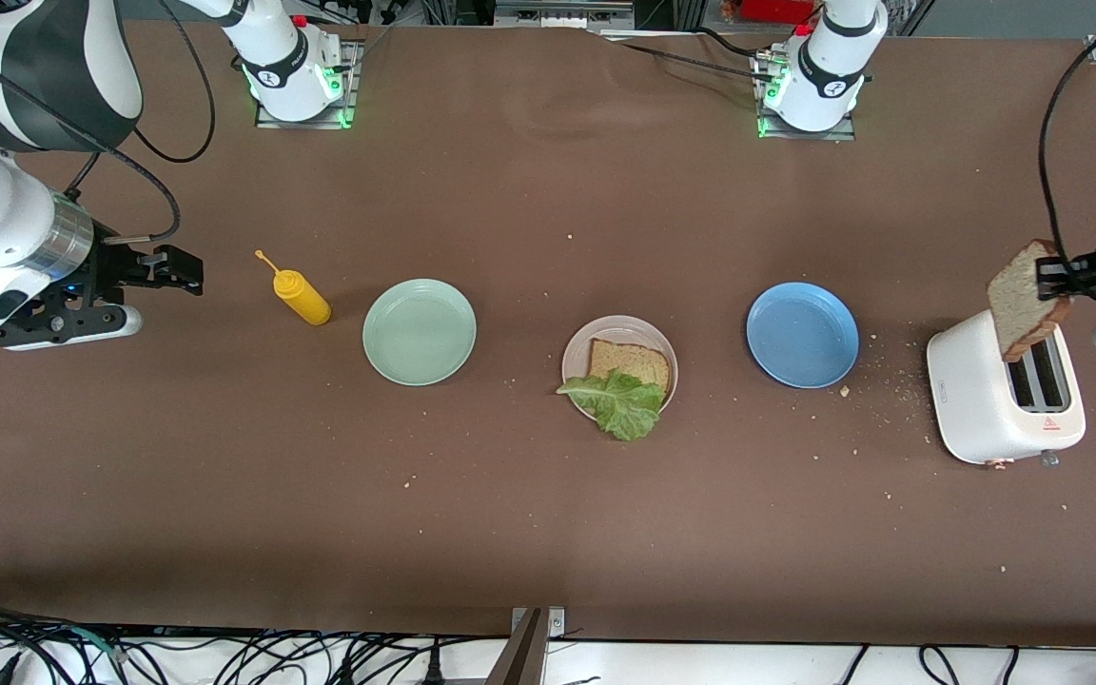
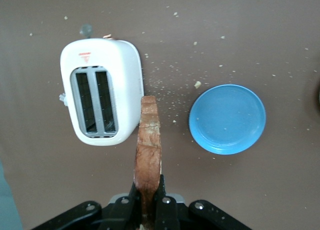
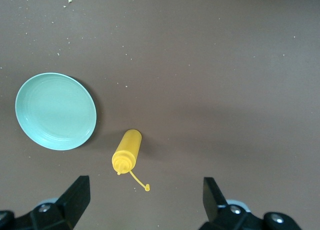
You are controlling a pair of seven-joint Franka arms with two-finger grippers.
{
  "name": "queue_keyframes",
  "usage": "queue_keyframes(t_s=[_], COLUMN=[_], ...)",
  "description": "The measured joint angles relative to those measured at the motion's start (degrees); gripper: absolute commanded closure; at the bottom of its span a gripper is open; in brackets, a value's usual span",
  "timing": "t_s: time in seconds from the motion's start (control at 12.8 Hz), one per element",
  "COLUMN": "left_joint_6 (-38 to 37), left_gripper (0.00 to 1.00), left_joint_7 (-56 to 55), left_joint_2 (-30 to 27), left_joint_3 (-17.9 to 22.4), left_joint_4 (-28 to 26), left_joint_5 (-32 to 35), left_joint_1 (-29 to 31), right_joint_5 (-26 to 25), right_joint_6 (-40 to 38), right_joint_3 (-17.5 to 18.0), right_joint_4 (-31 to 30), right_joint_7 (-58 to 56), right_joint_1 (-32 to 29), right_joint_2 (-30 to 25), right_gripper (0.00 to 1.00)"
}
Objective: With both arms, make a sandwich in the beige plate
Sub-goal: 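Lift the bread slice and carry it toward the beige plate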
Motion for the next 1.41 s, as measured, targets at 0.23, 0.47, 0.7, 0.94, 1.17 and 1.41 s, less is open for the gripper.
queue_keyframes(t_s=[0.23, 0.47, 0.7, 0.94, 1.17, 1.41], left_joint_6=[-0.07, -0.13, -0.13, 0.16, 4.41, 7.47], left_gripper=[1.0, 1.0, 1.0, 1.0, 1.0, 1.0], left_joint_7=[-0.59, -4.58, -8.62, -9.9, -9.92, -9.75], left_joint_2=[0.07, 0.39, 2.1, 5.68, 10.27, 14.74], left_joint_3=[-0.04, 0.03, 0.07, 0.1, 0.67, 0.8], left_joint_4=[0.11, 0.09, -0.02, -0.12, -0.14, -0.16], left_joint_5=[-1.9, -10.75, -19.18, -28.71, -38.05, -47.03], left_joint_1=[-4.42, -7.4, -9.56, -11.01, -10.96, -10.95], right_joint_5=[0.0, 0.0, 0.0, 0.0, 0.0, 0.0], right_joint_6=[0.04, 0.15, 0.27, 0.31, 0.34, 0.35], right_joint_3=[0.0, 0.0, 0.0, 0.0, 0.0, 0.0], right_joint_4=[0.0, 0.0, 0.0, 0.0, 0.0, 0.0], right_joint_7=[0.0, 0.0, 0.0, 0.0, 0.0, 0.0], right_joint_1=[0.0, 0.0, -0.01, -0.01, -0.01, -0.01], right_joint_2=[0.2, 0.44, 0.55, 0.57, 0.6, 0.65], right_gripper=[0.0, 0.0, 0.0, 0.0, 0.0, 0.0])
